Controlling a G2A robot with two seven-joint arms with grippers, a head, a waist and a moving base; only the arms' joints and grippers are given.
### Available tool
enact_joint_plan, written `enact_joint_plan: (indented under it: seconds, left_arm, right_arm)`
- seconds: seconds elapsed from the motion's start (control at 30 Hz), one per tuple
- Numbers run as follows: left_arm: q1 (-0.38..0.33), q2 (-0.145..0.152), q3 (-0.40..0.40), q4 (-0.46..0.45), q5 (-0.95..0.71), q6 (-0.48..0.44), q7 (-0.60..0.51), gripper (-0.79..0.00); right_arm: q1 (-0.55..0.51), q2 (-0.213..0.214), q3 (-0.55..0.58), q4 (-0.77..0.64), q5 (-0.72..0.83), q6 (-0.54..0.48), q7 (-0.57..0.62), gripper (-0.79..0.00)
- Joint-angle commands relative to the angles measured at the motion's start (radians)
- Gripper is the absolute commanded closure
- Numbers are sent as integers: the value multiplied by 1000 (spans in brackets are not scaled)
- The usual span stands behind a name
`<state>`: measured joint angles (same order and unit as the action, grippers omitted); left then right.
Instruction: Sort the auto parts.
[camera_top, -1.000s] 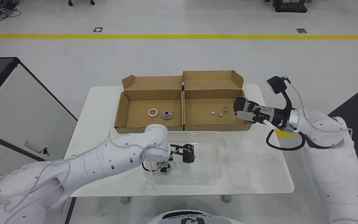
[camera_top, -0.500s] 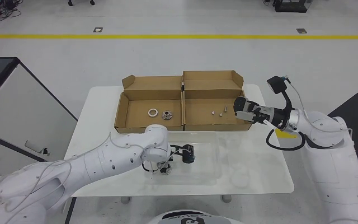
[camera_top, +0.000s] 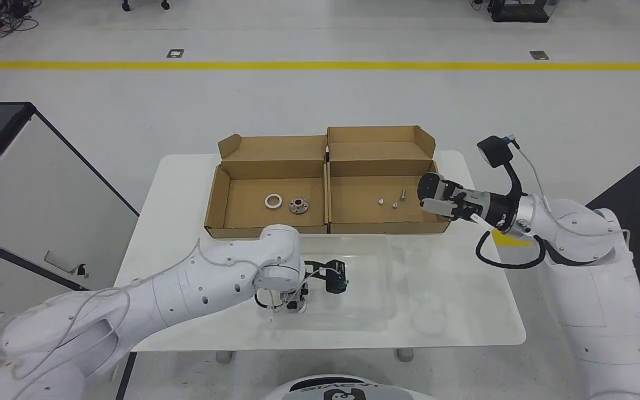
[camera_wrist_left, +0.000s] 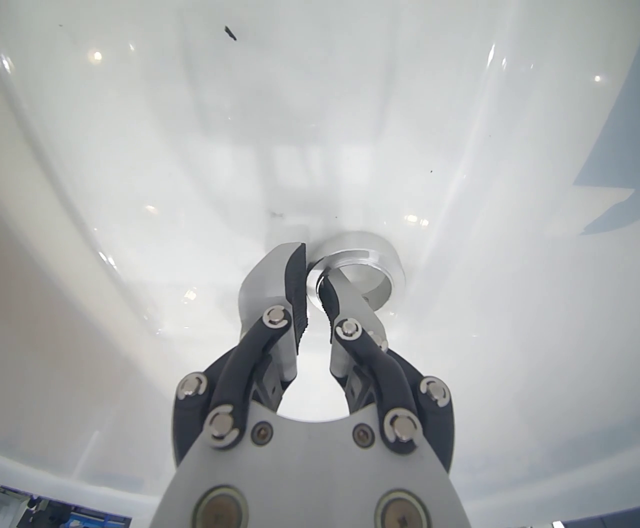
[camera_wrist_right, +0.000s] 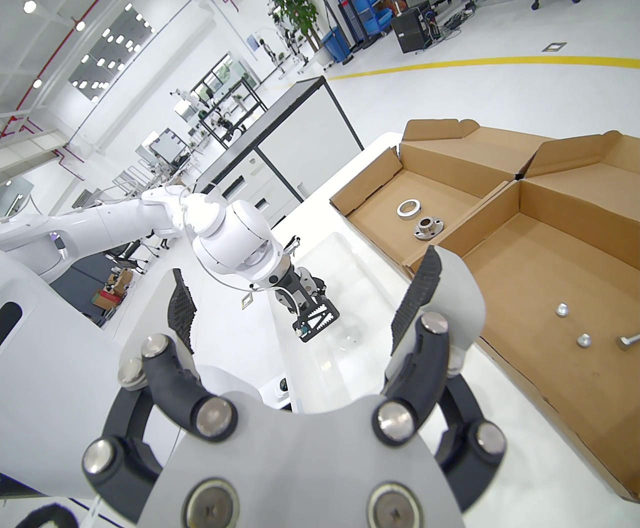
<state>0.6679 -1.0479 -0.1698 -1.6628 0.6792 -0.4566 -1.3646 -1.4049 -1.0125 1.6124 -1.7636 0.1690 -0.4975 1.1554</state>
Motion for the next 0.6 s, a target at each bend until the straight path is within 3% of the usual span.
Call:
enact_joint_plan:
  seconds: [0.0,0.33,0.57]
  left_arm:
    - [-22,2,0,-5,-16,4,-3,0]
    - [-206,27,0,-143,-203,41,-41,0]
    - [-229,27,0,-160,-225,41,-40,0]
  right_arm:
    - [0,0,0,0,0,0,0,-785]
    - [0,0,0,0,0,0,0,-785]
    - [0,0,0,0,0,0,0,-785]
